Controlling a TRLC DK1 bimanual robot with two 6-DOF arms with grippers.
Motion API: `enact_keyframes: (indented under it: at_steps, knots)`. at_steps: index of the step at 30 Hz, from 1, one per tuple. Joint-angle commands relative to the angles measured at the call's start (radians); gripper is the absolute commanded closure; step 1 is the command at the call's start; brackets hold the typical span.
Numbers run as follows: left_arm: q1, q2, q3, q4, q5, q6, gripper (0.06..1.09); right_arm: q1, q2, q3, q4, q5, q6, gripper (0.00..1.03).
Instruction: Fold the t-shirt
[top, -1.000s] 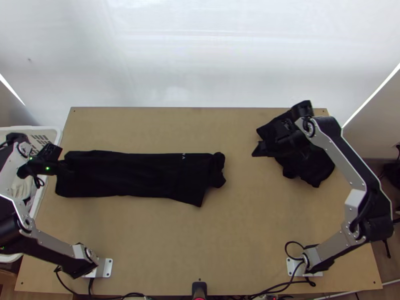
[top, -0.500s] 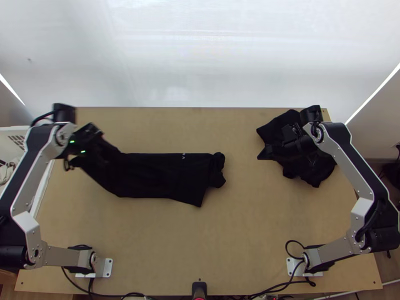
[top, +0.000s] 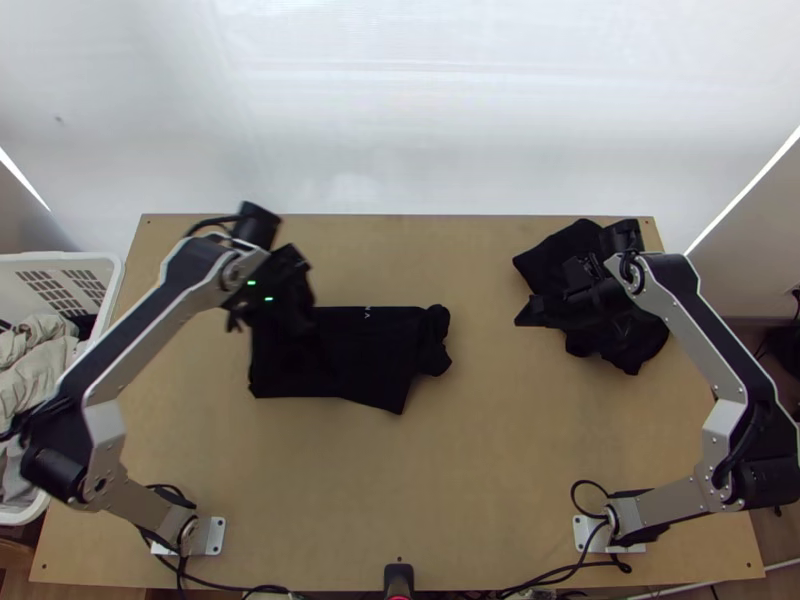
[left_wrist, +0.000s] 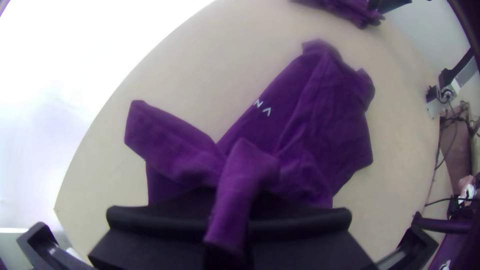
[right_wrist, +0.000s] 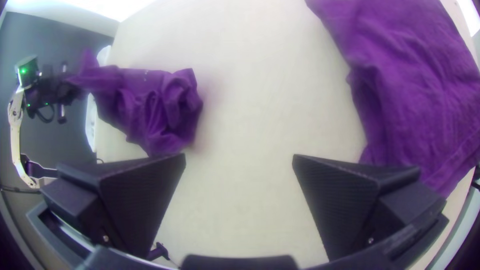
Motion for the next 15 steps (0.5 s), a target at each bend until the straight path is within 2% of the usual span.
enact_keyframes:
  at_steps: [1,8,15]
  knots:
    - [-0.155,0.116,0.085,0.068,0.023,-0.087,1.05,-0.009,-0.022,-0.016,0.011,0.001,0.007,0.04]
    - [-0.255,0.214,0.168,0.077,0.026,-0.122,1.05,-0.069,-0.062,-0.043,0.009,0.001,-0.001,0.04]
    - [-0.321,0.305,0.25,0.079,0.029,-0.148,1.05,-0.079,-0.085,-0.08,0.009,0.001,0.007,0.04]
